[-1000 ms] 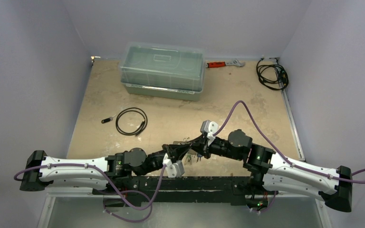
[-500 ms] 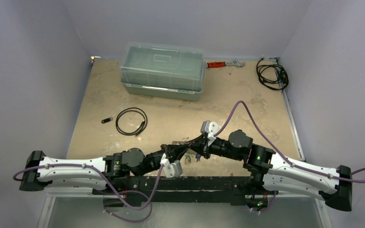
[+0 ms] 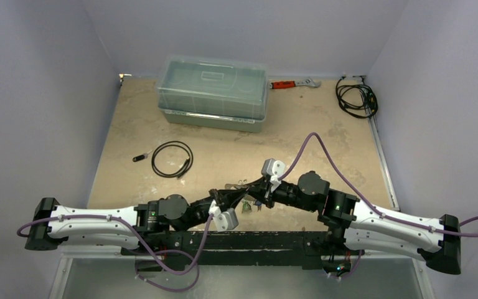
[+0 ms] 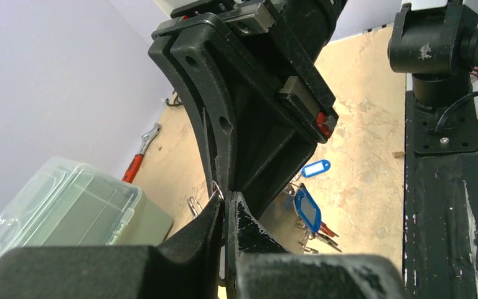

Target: Put the keys on the keyring

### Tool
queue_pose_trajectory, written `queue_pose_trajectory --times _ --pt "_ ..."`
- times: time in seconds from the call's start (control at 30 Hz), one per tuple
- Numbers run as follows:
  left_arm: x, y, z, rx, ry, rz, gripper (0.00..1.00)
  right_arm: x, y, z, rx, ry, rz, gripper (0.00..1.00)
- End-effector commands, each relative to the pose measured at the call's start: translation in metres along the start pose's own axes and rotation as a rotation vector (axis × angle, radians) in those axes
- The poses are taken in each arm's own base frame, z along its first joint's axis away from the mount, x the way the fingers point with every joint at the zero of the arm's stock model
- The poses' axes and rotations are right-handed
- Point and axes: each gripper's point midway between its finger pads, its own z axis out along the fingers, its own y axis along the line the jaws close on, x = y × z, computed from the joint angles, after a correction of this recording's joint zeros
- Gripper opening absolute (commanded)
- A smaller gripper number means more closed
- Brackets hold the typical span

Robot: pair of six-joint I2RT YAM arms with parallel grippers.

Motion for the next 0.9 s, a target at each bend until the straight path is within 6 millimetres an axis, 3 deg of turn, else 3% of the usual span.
queue_pose_trajectory --times 0.0,0.2,0.6,0.87 --pt "-0.020 0.045 -0.012 -0.176 -0.032 -0.055 0.00 -0.031 0.016 -0.002 -0.069 -0.089 -0.019 0.02" --pt "-0.038 0.045 -0.023 -0.142 -0.109 -0.116 0.00 -0.030 0.018 -0.002 -0.088 -0.101 -0.054 0.24" --pt "-0.026 0.037 -0.017 -0.123 -0.061 -0.105 0.00 -0.040 0.027 -0.007 -0.141 -0.140 -0.079 0.55" --pt "-0.033 0.037 -0.022 -0.112 -0.099 -0.117 0.00 -0.059 0.006 -0.031 -0.017 -0.267 -0.069 0.57"
